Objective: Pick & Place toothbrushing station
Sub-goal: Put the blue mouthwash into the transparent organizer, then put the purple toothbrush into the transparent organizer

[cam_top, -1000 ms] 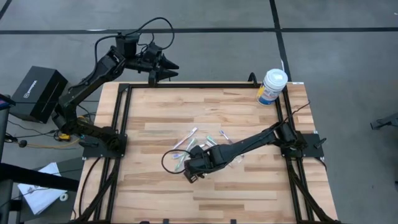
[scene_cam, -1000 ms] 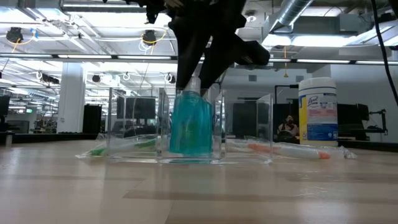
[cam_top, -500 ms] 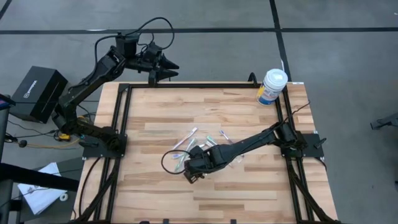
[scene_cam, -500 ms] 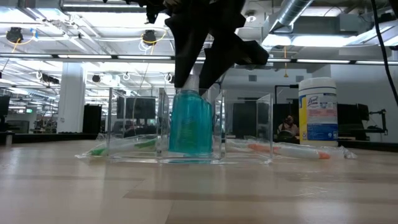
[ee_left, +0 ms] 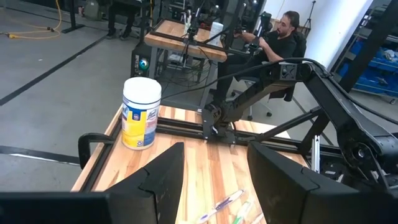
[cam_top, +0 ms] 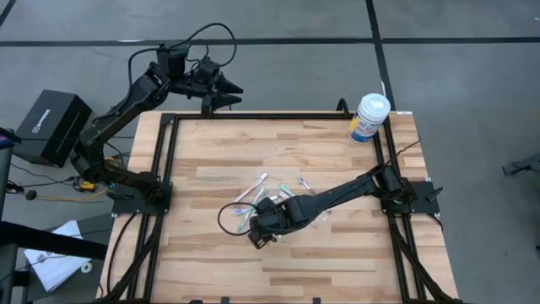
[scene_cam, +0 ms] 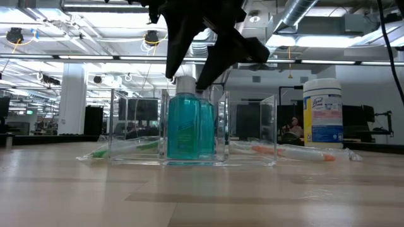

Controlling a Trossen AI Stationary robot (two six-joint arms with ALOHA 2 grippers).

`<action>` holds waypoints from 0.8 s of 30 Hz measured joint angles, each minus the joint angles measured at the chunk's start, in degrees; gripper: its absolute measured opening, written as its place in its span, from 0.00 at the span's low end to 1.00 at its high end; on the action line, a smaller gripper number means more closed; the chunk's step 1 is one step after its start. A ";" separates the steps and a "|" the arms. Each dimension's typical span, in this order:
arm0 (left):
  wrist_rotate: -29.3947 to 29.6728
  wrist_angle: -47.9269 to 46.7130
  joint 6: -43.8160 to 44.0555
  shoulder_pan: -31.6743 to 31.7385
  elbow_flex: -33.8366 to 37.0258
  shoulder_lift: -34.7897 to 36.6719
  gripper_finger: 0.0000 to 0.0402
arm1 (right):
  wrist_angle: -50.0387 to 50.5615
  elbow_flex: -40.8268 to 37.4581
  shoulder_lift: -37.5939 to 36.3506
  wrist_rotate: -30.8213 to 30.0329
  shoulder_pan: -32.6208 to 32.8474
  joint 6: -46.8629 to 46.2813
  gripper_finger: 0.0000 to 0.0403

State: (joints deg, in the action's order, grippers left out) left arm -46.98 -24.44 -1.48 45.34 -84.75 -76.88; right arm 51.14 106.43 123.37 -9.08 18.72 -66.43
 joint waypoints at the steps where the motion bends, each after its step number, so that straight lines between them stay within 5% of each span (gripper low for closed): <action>1: 0.00 0.06 0.00 0.00 0.00 0.00 0.43 | 0.39 -0.01 -0.37 0.00 0.00 -0.07 0.48; 14: 0.00 0.49 -0.06 0.00 0.00 0.00 0.43 | 2.11 0.00 -8.62 -3.67 -0.52 0.50 0.48; 24: -1.22 1.99 0.11 0.02 0.00 0.64 0.43 | -11.02 0.01 -19.20 -23.64 -2.36 12.62 0.45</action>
State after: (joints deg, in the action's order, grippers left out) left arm -48.20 -22.45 -1.37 45.36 -84.75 -76.24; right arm 40.12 106.44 104.17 -32.72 16.36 -53.82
